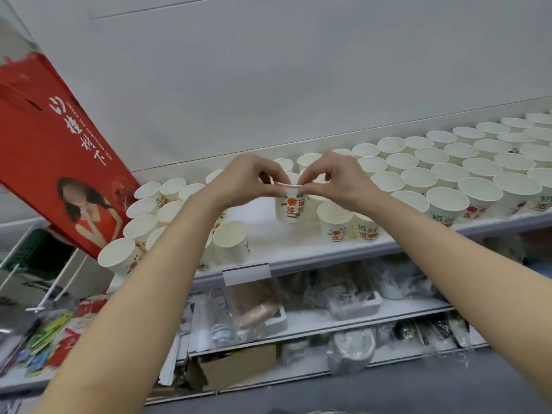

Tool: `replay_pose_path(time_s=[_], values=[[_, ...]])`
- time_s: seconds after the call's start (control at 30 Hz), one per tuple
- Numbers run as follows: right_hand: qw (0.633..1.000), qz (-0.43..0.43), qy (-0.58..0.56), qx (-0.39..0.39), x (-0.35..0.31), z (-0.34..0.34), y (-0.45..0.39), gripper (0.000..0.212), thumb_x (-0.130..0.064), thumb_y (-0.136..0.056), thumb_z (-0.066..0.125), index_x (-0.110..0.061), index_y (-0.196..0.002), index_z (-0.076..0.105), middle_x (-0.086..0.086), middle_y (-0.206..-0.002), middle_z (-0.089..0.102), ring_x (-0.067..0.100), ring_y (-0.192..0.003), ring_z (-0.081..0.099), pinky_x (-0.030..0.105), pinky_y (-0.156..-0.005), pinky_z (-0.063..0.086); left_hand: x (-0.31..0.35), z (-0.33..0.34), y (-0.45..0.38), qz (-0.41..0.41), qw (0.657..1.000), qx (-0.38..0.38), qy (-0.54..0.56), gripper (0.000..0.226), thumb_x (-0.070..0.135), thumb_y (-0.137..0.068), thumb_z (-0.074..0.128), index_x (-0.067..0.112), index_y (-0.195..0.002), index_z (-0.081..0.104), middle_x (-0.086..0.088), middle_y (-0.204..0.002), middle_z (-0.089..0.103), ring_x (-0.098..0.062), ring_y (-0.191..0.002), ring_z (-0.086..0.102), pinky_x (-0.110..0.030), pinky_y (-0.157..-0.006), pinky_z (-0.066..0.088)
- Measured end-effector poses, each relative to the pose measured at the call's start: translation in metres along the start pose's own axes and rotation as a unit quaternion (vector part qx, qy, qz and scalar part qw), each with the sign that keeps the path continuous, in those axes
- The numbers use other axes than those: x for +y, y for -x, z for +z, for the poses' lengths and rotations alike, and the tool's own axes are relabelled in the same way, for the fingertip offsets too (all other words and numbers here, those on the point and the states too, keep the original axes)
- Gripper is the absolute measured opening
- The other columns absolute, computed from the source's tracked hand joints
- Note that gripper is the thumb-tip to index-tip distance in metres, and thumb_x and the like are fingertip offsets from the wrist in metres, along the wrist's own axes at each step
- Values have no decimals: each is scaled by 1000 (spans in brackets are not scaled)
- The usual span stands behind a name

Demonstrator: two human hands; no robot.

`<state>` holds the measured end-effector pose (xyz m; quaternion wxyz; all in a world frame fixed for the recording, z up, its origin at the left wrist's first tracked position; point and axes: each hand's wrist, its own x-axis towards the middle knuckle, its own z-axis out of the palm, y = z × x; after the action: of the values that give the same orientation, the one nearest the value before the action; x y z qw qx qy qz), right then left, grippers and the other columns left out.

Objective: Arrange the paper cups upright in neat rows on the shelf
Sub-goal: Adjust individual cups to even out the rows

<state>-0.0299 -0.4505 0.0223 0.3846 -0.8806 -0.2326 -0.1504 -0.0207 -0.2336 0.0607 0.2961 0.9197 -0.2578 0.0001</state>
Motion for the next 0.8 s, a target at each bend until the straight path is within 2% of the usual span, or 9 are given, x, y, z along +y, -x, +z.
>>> replay_pose_path(time_s=[0.07,0.13,0.23,0.37,0.53,0.63,0.7,0.8], values=[[1000,16,-18,-15,-2,-2,6,9,-22,-73,81,-18,-80,76,-10,-77,68,-8,-75,51,7,-65,34,-16,6,-2,-20,998,56,12,30,23,-75,83,27,-104,73,17,-99,69,-6,-75,59,-7,-64,43],[999,28,-23,-28,-3,-4,11,10,-21,-73,82,-19,-80,76,-7,-80,69,-9,-73,54,5,-64,35,-32,19,-6,-41,996,74,-37,36,19,-75,83,25,-108,72,13,-107,65,-11,-79,61,-11,-67,46],[998,33,-18,-52,-4,-7,18,10,-18,-74,81,-14,-82,77,-7,-79,69,-9,-72,57,5,-64,38,-45,49,-19,-49,990,26,-129,38,27,-75,82,26,-110,70,5,-111,60,-15,-82,59,-30,-75,49],[996,50,-13,-69,-1,-11,27,10,-18,-74,81,-14,-82,77,-7,-80,71,-7,-73,58,4,-63,39,-51,79,-34,-35,983,-20,-176,37,44,-77,77,31,-110,70,4,-113,56,-19,-93,54,-39,-79,51],[995,37,25,-88,-1,-8,36,7,-20,-75,80,-18,-81,77,-13,-78,68,-7,-77,57,6,-66,40,-53,84,-38,-37,980,-9,-193,18,34,-81,74,26,-98,74,4,-101,62,-21,-92,57,-29,-67,39],[993,12,64,-94,-1,0,42,9,-22,-75,80,-19,-83,78,-10,-80,69,3,-78,57,7,-65,38,-53,83,-35,-40,981,-2,-189,12,30,-83,73,25,-93,75,6,-94,63,-20,-90,59,-27,-64,37],[991,-3,91,-100,1,8,43,9,-24,-76,79,-22,-85,77,-9,-82,70,6,-83,55,13,-69,40,-50,81,-31,-43,983,3,-180,13,33,-82,73,27,-93,75,9,-92,63,-17,-89,59,-27,-64,37],[983,-28,143,-110,7,25,41,7,-31,-77,76,-29,-84,76,-9,-83,70,11,-88,51,36,-76,46,-49,73,-21,-45,986,8,-160,28,40,-78,77,29,-103,72,10,-100,62,-13,-86,57,-29,-69,43]])
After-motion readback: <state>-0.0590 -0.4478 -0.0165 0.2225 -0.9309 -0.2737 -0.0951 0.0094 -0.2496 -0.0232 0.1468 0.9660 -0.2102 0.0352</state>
